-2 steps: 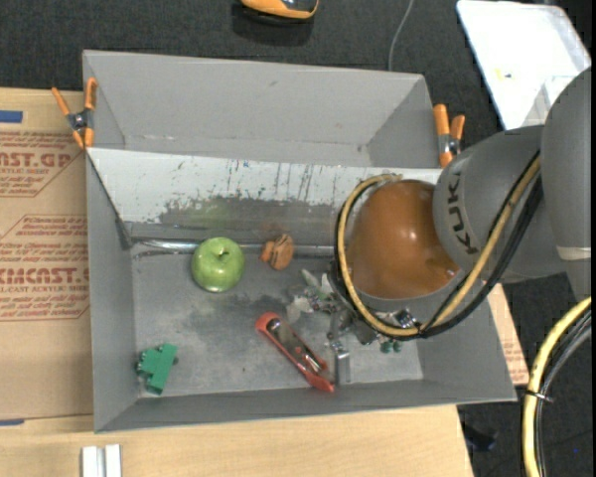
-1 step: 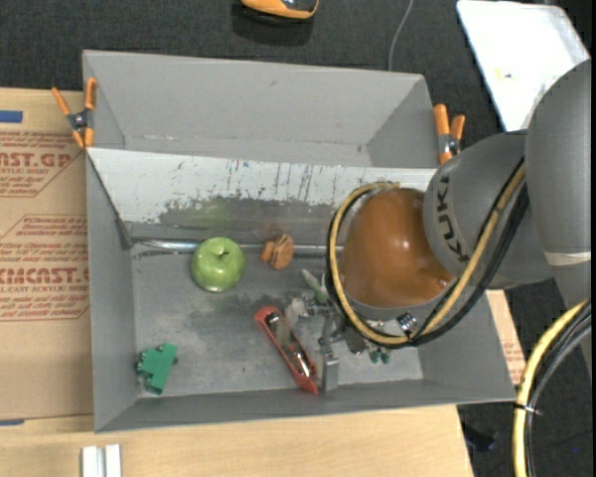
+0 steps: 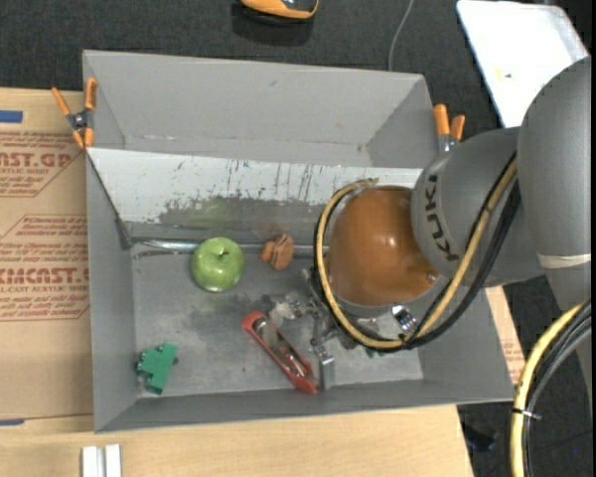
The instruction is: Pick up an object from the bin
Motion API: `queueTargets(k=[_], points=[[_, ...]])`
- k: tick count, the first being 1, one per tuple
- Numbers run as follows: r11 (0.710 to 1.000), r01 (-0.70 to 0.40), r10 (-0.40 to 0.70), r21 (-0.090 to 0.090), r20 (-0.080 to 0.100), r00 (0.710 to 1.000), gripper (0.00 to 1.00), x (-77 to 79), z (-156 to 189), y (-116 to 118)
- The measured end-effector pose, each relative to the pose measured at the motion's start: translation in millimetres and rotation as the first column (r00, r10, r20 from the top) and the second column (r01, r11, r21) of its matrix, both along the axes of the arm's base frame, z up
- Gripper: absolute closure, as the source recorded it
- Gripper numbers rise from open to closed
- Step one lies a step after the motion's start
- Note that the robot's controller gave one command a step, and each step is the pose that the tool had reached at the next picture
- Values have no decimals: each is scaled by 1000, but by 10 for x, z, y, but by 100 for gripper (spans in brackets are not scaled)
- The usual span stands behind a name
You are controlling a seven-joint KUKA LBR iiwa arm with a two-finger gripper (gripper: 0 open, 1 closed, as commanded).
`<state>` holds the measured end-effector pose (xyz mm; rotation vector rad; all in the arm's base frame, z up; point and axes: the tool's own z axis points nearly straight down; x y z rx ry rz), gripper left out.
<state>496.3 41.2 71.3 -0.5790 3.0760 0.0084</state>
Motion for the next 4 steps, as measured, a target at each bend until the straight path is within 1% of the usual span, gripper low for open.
queueTargets(k=[1,2,3,4], points=[[991,137,-137,4,5,991,0,-69,-1,-16],[987,160,-160,3,1,987,0,-12,-6,93],[974,225,-225,4,2,974,0,133,-10,196],[972,234,-234,3,-3,972,0,319,-10,335]])
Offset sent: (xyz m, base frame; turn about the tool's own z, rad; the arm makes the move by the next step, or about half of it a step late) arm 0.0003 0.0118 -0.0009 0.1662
